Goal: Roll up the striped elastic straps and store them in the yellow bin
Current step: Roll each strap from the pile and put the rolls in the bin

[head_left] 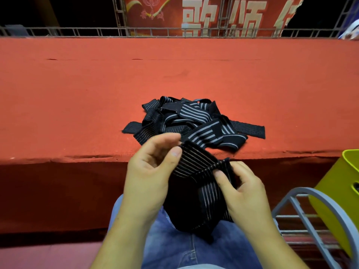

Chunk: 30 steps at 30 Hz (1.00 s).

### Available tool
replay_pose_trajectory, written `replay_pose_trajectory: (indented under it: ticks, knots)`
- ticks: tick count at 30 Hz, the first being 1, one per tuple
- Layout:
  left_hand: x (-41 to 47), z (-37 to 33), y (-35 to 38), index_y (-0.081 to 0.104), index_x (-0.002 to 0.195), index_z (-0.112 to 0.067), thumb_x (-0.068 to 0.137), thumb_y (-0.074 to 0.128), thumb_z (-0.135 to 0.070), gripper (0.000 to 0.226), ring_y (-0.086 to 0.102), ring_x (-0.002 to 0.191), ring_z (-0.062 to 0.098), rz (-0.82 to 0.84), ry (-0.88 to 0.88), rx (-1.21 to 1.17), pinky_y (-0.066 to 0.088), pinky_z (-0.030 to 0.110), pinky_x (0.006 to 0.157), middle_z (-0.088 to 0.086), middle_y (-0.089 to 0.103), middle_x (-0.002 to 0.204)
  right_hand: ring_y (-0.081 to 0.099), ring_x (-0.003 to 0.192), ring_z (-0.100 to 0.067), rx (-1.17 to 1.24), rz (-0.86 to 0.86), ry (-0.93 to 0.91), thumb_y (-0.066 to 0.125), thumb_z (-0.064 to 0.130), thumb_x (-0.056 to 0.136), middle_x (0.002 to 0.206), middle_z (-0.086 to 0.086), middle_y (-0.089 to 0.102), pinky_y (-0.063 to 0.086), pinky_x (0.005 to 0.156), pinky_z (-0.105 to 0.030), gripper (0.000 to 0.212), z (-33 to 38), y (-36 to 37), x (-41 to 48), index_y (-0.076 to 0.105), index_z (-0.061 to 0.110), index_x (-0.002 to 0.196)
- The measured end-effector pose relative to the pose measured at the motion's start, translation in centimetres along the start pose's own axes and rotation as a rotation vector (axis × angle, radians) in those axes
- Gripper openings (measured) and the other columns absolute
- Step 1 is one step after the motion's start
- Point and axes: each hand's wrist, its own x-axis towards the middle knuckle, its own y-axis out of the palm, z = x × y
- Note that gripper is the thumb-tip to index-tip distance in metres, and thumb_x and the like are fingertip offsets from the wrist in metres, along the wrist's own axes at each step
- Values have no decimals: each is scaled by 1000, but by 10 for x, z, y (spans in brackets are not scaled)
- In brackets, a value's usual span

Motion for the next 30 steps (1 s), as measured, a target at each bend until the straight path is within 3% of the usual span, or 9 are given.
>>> replay_pose_trajectory:
  ticks: [4, 7, 10, 14, 16, 18, 23, 26, 30]
  knots:
    - [1, 2, -1, 64, 129, -32, 95, 69, -30, 35, 71, 113, 15, -22, -141, -150, 57, 31, 91, 1, 75, 120, 64, 82, -7, 325, 46, 182, 69, 20, 101, 86, 1, 77, 51, 77, -35, 10, 4, 2, 2, 78, 19, 96]
    - [-1, 17, -1, 51, 144, -24, 89, 54, -51, 61, 70, 119, 23, 50, -364, -160, 51, 42, 106, 6, 74, 126, 73, 109, -22, 685, 11, 299, 66, 27, 94, 112, -10, 80, 55, 99, -43, 24, 8, 2, 6, 80, 14, 109]
    - [-6, 35, -1, 61, 139, -25, 96, 60, -55, 52, 67, 122, 20, 210, -473, 26, 47, 42, 110, 4, 74, 127, 73, 118, -30, 923, 18, 351, 60, 21, 95, 121, -18, 77, 60, 100, -38, 33, 17, -2, 7, 73, 3, 119]
    - [-13, 46, 1, 73, 120, -13, 103, 54, -35, 33, 67, 113, 19, 341, -441, 162, 51, 42, 100, 15, 74, 123, 78, 105, -24, 1008, 32, 352, 56, 19, 96, 115, -16, 79, 63, 81, -28, 31, 25, -8, 8, 72, 3, 117]
    - [-15, 44, 1, 72, 119, -12, 101, 52, -51, 48, 65, 125, 26, 363, -463, 132, 46, 51, 112, 18, 71, 127, 78, 106, -22, 1017, 12, 354, 54, 18, 98, 116, -14, 79, 62, 81, -27, 30, 29, -10, 10, 71, 5, 119]
    - [-17, 43, -1, 72, 120, -14, 97, 51, -62, 57, 63, 129, 23, 389, -505, 109, 43, 47, 115, 12, 72, 127, 78, 107, -21, 1034, -8, 361, 52, 17, 100, 116, -13, 80, 62, 81, -26, 30, 31, -12, 13, 70, 5, 121]
    - [-15, 44, 0, 59, 82, -8, 101, 53, -51, 47, 53, 85, 10, 432, -389, 278, 44, 38, 85, 0, 61, 85, 78, 104, -19, 1061, -35, 370, 44, 15, 107, 113, -10, 80, 63, 79, -26, 28, 32, -16, 16, 67, 7, 122]
    - [-13, 45, 0, 59, 89, 5, 100, 52, -53, 59, 54, 89, 13, 427, -398, 271, 44, 40, 87, 4, 64, 90, 77, 108, -19, 1058, -38, 375, 41, 16, 110, 119, -9, 79, 63, 80, -28, 31, 30, -18, 16, 67, 11, 126]
    - [-12, 47, -2, 74, 106, -2, 108, 49, -30, 38, 70, 110, 22, 316, -538, 158, 50, 39, 101, 14, 77, 114, 73, 118, -22, 1085, 2, 372, 41, 18, 109, 131, -10, 75, 62, 87, -32, 35, 32, -18, 16, 65, 15, 134]
